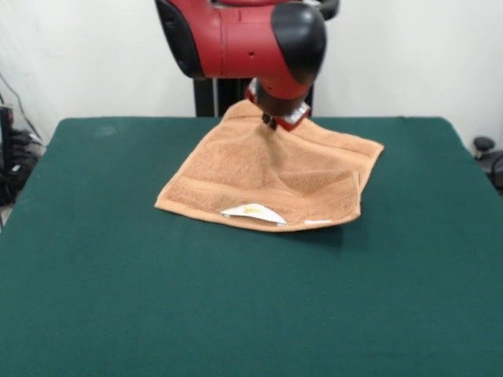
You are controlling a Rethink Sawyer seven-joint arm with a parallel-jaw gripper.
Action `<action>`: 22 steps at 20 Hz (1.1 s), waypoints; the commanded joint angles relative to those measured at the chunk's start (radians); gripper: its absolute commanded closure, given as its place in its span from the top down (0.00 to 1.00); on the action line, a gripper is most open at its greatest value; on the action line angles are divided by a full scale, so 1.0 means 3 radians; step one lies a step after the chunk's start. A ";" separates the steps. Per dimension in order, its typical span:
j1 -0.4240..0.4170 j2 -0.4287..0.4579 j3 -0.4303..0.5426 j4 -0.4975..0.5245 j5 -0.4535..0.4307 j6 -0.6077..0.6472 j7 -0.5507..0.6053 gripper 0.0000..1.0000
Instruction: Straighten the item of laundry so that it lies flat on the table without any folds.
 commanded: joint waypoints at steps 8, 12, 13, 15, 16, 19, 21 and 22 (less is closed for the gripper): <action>0.0255 0.0344 0.0140 0.0091 -0.0477 -0.0958 0.0044 0.00; 0.0243 0.0385 0.0165 0.0063 -0.0555 -0.1062 -0.0006 0.00; 0.0240 0.0396 0.0168 0.0051 -0.0582 -0.1098 -0.0016 0.00; 0.0230 0.0423 0.0183 0.0039 -0.0618 -0.1159 -0.0035 0.00; 0.0228 0.0445 0.0185 0.0021 -0.0638 -0.1188 -0.0044 0.00; 0.0220 0.0462 0.0186 -0.0035 -0.0676 -0.1173 -0.0096 0.00; 0.0217 0.0448 0.0194 -0.0041 -0.0690 -0.1148 -0.0114 1.00; 0.0200 0.0441 0.0212 -0.0040 -0.0691 -0.1123 -0.0150 1.00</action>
